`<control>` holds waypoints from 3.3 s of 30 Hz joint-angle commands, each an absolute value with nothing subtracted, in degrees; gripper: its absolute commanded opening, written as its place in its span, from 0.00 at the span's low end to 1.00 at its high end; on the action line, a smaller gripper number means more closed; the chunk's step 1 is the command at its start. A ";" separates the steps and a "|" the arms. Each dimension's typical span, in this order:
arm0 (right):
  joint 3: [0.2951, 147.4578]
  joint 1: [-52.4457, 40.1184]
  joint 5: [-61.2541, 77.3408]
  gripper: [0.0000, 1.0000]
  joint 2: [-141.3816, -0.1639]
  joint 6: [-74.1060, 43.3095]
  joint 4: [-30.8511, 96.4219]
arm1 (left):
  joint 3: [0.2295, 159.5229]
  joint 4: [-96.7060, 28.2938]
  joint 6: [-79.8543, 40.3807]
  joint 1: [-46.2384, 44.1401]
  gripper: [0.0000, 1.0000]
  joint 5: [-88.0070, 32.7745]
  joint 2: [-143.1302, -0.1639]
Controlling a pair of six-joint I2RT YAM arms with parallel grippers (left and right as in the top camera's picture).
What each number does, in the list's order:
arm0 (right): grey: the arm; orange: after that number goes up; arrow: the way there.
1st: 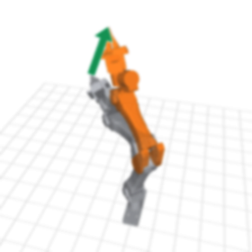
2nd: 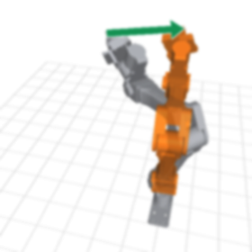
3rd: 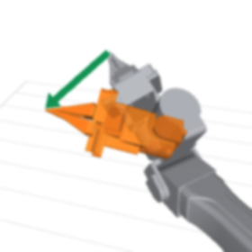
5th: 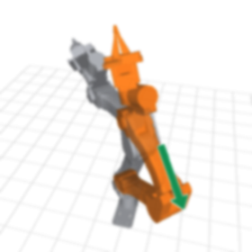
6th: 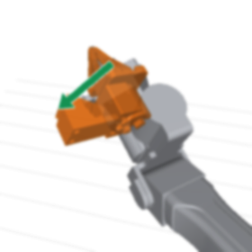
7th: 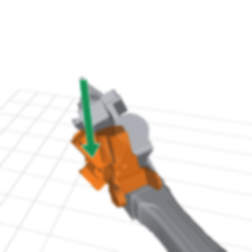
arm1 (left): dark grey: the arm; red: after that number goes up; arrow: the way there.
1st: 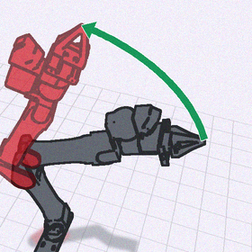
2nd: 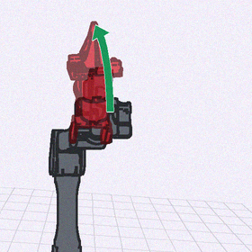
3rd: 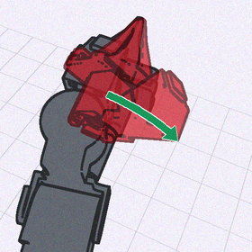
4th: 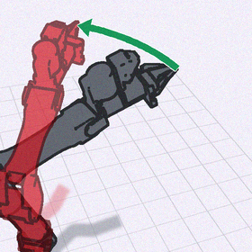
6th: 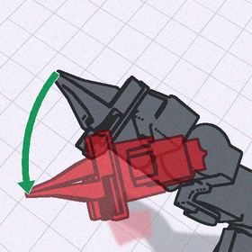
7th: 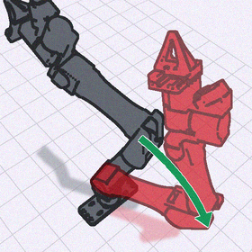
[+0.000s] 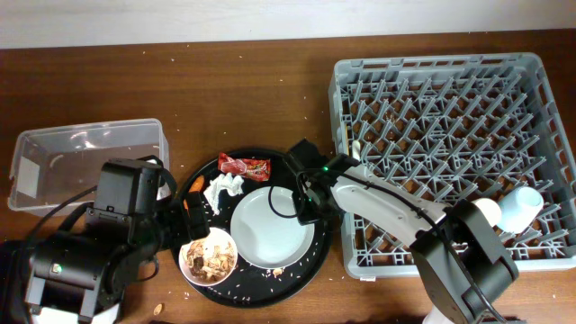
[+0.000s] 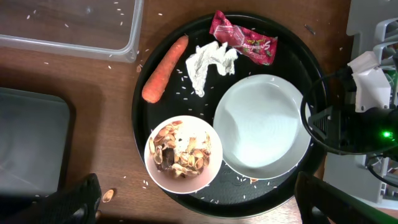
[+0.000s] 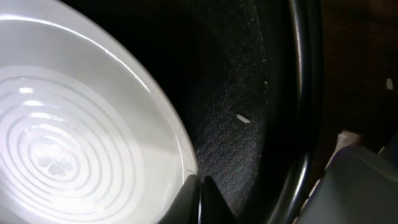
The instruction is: Sort waste into correct bins and load items into the dishwasher rack
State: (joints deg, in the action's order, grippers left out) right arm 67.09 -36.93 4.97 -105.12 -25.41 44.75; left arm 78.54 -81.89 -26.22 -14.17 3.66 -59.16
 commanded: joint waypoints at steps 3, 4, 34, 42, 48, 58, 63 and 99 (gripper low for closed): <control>67.57 -36.62 3.86 0.04 -105.27 -26.24 44.71 | 79.11 -81.97 -26.09 -13.91 0.99 3.92 -59.18; 67.57 -36.62 3.86 0.04 -105.27 -26.24 44.71 | 79.11 -81.97 -26.09 -13.91 0.99 3.92 -59.18; 70.59 -35.22 2.26 0.50 -101.27 -25.78 50.63 | 79.11 -81.97 -26.09 -13.93 0.99 3.92 -59.18; 66.81 -35.29 11.11 0.23 -105.27 -21.67 44.62 | 79.11 -81.97 -26.09 -13.93 0.99 3.92 -59.18; 62.48 -35.22 10.85 0.04 -105.32 -21.65 39.79 | 79.11 -81.97 -26.09 -13.93 0.99 3.92 -59.18; 89.93 -34.87 -21.28 0.04 -91.85 -23.97 64.51 | 79.11 -81.97 -26.09 -13.93 0.99 3.92 -59.18; 98.80 -12.23 -41.25 0.04 -89.08 -19.27 68.75 | 79.11 -81.97 -26.09 -13.93 0.99 3.92 -59.18; 99.77 -13.13 -43.88 0.37 -95.33 -7.31 58.61 | 79.11 -81.97 -26.09 -13.93 0.99 3.92 -59.18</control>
State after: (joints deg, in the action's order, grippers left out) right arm 98.17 -12.49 -49.06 -100.18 -7.53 58.28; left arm 78.54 -82.02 -26.20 -14.02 3.68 -59.27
